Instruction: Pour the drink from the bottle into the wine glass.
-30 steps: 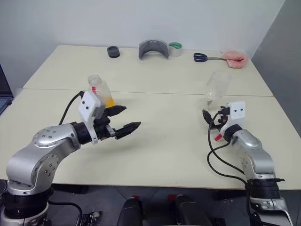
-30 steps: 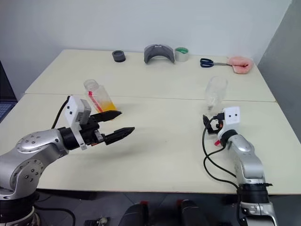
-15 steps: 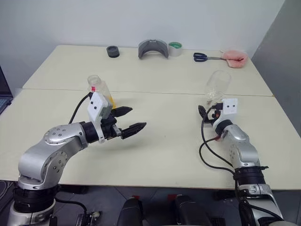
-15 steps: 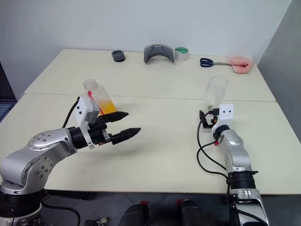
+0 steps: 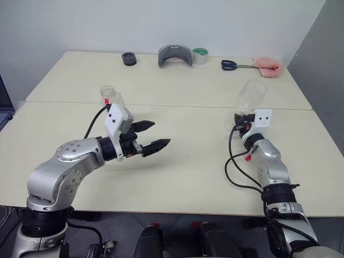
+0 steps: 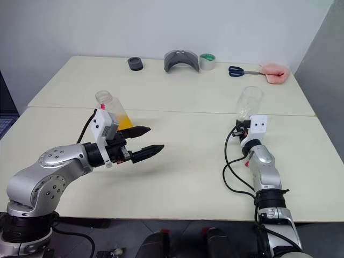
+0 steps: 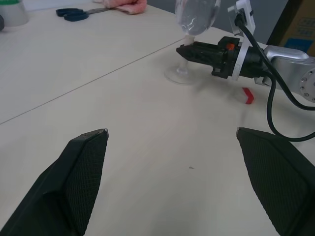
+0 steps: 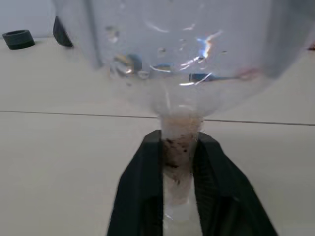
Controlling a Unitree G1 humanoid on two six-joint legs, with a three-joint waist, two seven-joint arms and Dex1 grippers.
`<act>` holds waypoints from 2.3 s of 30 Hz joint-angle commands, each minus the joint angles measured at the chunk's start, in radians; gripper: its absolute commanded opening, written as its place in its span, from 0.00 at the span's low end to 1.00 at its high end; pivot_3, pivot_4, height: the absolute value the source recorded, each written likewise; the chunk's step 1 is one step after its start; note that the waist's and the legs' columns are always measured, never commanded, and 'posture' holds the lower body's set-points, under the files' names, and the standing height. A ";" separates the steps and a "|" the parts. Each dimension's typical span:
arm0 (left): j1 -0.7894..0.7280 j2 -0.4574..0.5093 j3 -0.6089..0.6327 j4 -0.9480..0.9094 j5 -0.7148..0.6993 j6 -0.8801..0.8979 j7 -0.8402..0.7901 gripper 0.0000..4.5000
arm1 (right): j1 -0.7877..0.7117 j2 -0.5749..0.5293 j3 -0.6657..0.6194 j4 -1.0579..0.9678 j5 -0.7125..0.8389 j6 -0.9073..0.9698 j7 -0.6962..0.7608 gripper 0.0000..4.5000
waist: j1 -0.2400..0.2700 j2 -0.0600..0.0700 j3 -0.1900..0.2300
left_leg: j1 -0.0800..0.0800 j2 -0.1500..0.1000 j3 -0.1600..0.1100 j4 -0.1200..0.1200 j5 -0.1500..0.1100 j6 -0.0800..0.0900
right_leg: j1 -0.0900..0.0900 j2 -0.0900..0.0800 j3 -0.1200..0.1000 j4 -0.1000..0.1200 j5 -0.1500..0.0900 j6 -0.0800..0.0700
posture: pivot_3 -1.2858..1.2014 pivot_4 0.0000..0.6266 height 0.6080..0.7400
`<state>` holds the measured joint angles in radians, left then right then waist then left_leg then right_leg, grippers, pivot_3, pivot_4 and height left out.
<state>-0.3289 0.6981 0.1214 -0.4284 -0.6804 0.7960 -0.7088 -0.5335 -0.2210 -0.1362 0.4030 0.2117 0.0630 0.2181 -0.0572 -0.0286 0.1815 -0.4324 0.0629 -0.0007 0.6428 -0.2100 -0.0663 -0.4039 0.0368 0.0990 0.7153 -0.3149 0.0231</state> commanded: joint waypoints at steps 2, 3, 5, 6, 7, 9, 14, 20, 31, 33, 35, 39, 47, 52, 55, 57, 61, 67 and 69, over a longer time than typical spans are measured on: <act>0.028 -0.002 0.042 -0.049 0.005 -0.040 0.016 1.00 | -0.034 -0.005 0.049 -0.026 -0.046 -0.042 0.044 0.03 | -0.003 0.000 0.000 | 0.000 0.000 0.000 0.000 0.000 0.000 | 0.000 0.000 0.000 0.000 0.000 0.000 | 0.52 0.24 1.00; 0.038 0.000 0.057 -0.055 0.011 -0.050 0.026 1.00 | -0.047 0.003 0.070 -0.025 -0.058 -0.042 0.058 0.03 | -0.004 0.000 0.000 | 0.000 0.000 0.000 0.000 0.000 0.000 | 0.000 0.000 0.000 0.000 0.000 0.000 | 0.52 0.24 1.00; 0.055 -0.002 0.091 -0.066 0.015 -0.062 0.057 1.00 | -0.084 0.026 0.103 -0.010 -0.067 -0.043 0.088 0.03 | -0.009 0.000 0.000 | 0.000 0.001 0.000 0.000 0.000 0.000 | 0.000 0.000 0.000 0.001 0.000 0.000 | 0.52 0.24 1.00; 0.075 -0.001 0.122 -0.081 0.008 -0.058 0.075 1.00 | -0.111 0.047 0.123 0.005 -0.070 -0.048 0.104 0.03 | -0.014 0.000 0.000 | 0.000 0.001 0.000 0.000 0.000 0.000 | -0.001 0.000 0.000 0.001 0.000 0.000 | 0.52 0.24 1.00; 0.110 0.001 0.162 -0.102 -0.001 -0.054 0.090 1.00 | -0.144 0.076 0.143 0.028 -0.073 -0.055 0.122 0.03 | -0.022 0.000 0.000 | 0.000 0.001 0.000 0.000 0.000 0.000 | -0.001 0.001 0.000 0.001 0.000 0.000 | 0.52 0.24 1.00; 0.203 -0.001 0.253 -0.143 -0.027 -0.039 0.109 1.00 | -0.213 0.136 0.178 0.101 -0.082 -0.081 0.157 0.03 | -0.034 0.001 0.000 | 0.001 0.001 0.000 0.000 0.000 0.000 | -0.001 0.001 0.001 0.002 0.000 0.000 | 0.52 0.24 1.00; 0.463 -0.008 0.406 -0.244 -0.037 -0.050 0.105 1.00 | -0.326 0.233 0.220 0.350 -0.113 -0.195 0.229 0.03 | -0.025 0.000 0.000 | 0.001 0.002 -0.001 -0.002 0.000 0.000 | -0.001 0.000 -0.002 0.001 -0.001 -0.003 | 0.52 0.24 1.00; 0.622 -0.079 0.488 -0.340 -0.056 -0.072 0.164 1.00 | -0.420 0.281 0.202 0.580 -0.127 -0.294 0.238 0.03 | -0.012 -0.001 0.000 | 0.000 -0.001 -0.001 -0.001 0.000 0.000 | 0.001 -0.007 -0.002 -0.001 -0.001 -0.002 | 0.52 0.24 1.00; 0.630 -0.098 0.464 -0.347 -0.061 -0.088 0.206 1.00 | -0.467 0.294 0.163 0.707 -0.116 -0.363 0.271 0.47 | -0.024 -0.001 0.000 | 0.001 0.000 -0.001 -0.001 0.000 0.000 | 0.000 -0.003 -0.002 0.002 -0.001 -0.003 | 0.52 0.24 1.00; 0.607 -0.087 0.445 -0.322 -0.054 -0.092 0.195 1.00 | -0.439 0.287 0.155 0.684 -0.101 -0.367 0.310 0.62 | -0.024 -0.001 0.000 | 0.001 0.000 -0.001 -0.001 0.000 0.000 | 0.000 -0.003 -0.002 0.001 -0.001 -0.002 | 0.52 0.24 1.00; 0.593 -0.079 0.431 -0.296 -0.041 -0.100 0.183 1.00 | -0.406 0.270 0.160 0.657 -0.108 -0.374 0.333 0.77 | -0.025 -0.002 0.000 | 0.001 0.000 -0.001 -0.001 0.000 0.000 | 0.000 -0.002 -0.002 0.001 -0.001 -0.002 | 0.52 0.24 1.00; 0.539 -0.062 0.417 -0.210 -0.003 -0.136 0.179 1.00 | -0.234 0.197 0.175 0.402 -0.060 -0.305 0.486 1.00 | -0.018 -0.002 0.000 | 0.001 -0.001 -0.002 -0.001 0.000 0.000 | 0.001 -0.002 -0.003 0.001 -0.001 -0.002 | 0.52 0.24 1.00; 0.433 -0.105 0.348 -0.089 0.076 -0.215 0.216 1.00 | 0.137 -0.062 0.220 -0.474 0.128 0.140 0.638 1.00 | -0.009 0.000 0.000 | 0.001 0.000 -0.001 -0.002 0.000 0.000 | 0.000 -0.003 -0.002 0.001 -0.001 -0.002 | 0.52 0.24 1.00; 0.311 -0.147 0.313 0.046 0.144 -0.288 0.266 1.00 | 0.182 -0.157 0.185 -0.802 0.320 0.420 0.591 1.00 | -0.011 -0.001 0.000 | 0.002 0.002 -0.003 -0.002 0.000 0.000 | 0.000 0.001 -0.002 0.001 -0.003 0.000 | 0.52 0.24 1.00; 0.258 -0.173 0.297 0.109 0.189 -0.341 0.298 1.00 | 0.178 -0.182 0.163 -0.874 0.392 0.507 0.560 1.00 | -0.006 -0.003 -0.001 | 0.002 0.001 -0.002 -0.002 0.000 0.000 | 0.001 0.001 -0.001 0.001 -0.002 0.000 | 0.52 0.24 1.00; 0.238 -0.187 0.296 0.137 0.210 -0.368 0.315 1.00 | 0.184 -0.195 0.152 -0.887 0.420 0.531 0.555 1.00 | -0.005 -0.003 -0.001 | 0.001 0.001 -0.001 -0.001 0.000 0.000 | 0.001 0.000 -0.001 0.000 -0.002 -0.001 | 0.52 0.24 1.00; 0.222 -0.210 0.295 0.187 0.239 -0.416 0.332 1.00 | 0.189 -0.210 0.148 -0.892 0.444 0.546 0.552 1.00 | -0.001 -0.003 -0.001 | 0.001 0.000 -0.001 -0.001 0.000 0.000 | 0.001 0.000 -0.001 0.000 -0.001 -0.001 | 0.52 0.24 1.00; 0.184 -0.205 0.272 0.267 0.252 -0.453 0.301 1.00 | 0.185 -0.219 0.164 -0.898 0.444 0.537 0.559 1.00 | 0.000 -0.003 -0.001 | 0.000 0.000 -0.002 -0.001 0.000 0.000 | 0.000 0.000 -0.002 0.000 -0.001 -0.001 | 0.52 0.24 1.00; 0.162 -0.203 0.261 0.302 0.269 -0.477 0.298 1.00 | 0.188 -0.219 0.168 -0.897 0.438 0.528 0.561 1.00 | 0.000 -0.003 -0.001 | 0.000 0.000 -0.002 -0.001 0.000 0.000 | 0.000 0.000 -0.002 0.000 -0.001 -0.001 | 0.52 0.24 1.00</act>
<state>-0.1479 0.4847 0.3907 -0.1318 -0.4285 0.3565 -0.4048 -0.3390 -0.4329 0.0336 -0.4510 0.6463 0.6138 0.7776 -0.0570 -0.0315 0.1803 -0.4321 0.0632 -0.0023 0.6418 -0.2101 -0.0663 -0.4035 0.0368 0.0972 0.7151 -0.3163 0.0223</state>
